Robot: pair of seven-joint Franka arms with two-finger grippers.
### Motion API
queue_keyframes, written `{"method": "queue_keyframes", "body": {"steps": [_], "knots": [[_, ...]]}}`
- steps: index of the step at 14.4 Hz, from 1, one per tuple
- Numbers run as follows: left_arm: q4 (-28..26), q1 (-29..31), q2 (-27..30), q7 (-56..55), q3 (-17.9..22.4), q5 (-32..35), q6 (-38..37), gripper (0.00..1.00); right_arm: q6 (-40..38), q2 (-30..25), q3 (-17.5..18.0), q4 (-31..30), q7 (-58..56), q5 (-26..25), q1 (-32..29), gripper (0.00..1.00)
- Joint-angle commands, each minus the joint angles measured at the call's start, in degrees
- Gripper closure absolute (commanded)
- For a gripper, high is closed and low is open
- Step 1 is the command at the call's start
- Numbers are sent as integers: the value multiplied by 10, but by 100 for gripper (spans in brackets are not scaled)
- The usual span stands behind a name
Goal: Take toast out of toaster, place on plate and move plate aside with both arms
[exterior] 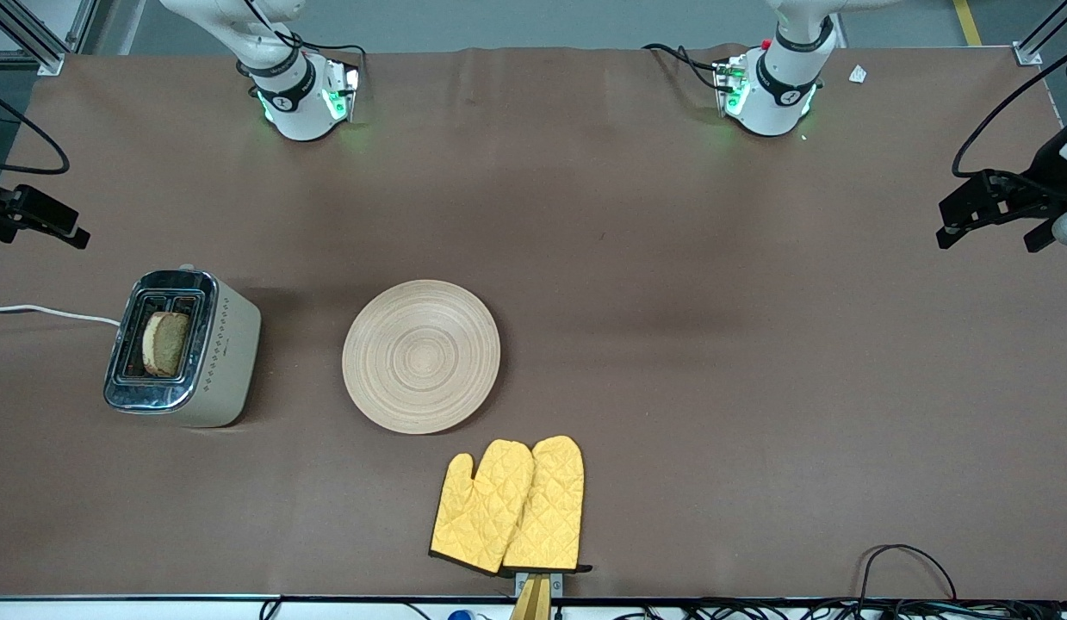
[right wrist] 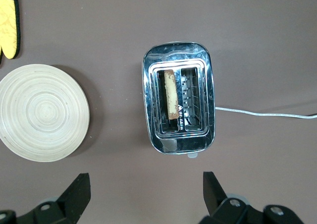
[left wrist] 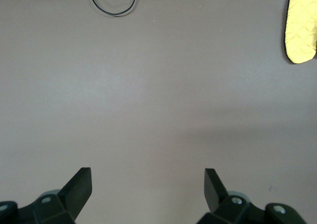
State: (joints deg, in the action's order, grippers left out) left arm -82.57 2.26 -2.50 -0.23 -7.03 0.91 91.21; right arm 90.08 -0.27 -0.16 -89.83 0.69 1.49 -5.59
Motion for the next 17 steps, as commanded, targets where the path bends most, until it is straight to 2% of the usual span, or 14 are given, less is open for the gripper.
{"method": "queue_keyframes", "body": {"steps": [1, 10, 17], "knots": [[1, 0, 1, 7, -1, 11, -4, 0, 12, -18, 3, -25, -7, 11, -4, 0], [0, 0, -1, -2, -2, 10, -5, 0, 35, -13, 1, -28, -10, 11, -6, 0], [0, 0, -1, 0, -2, 10, -6, 0, 141, 40, 0, -118, -10, 3, -14, 0]]}}
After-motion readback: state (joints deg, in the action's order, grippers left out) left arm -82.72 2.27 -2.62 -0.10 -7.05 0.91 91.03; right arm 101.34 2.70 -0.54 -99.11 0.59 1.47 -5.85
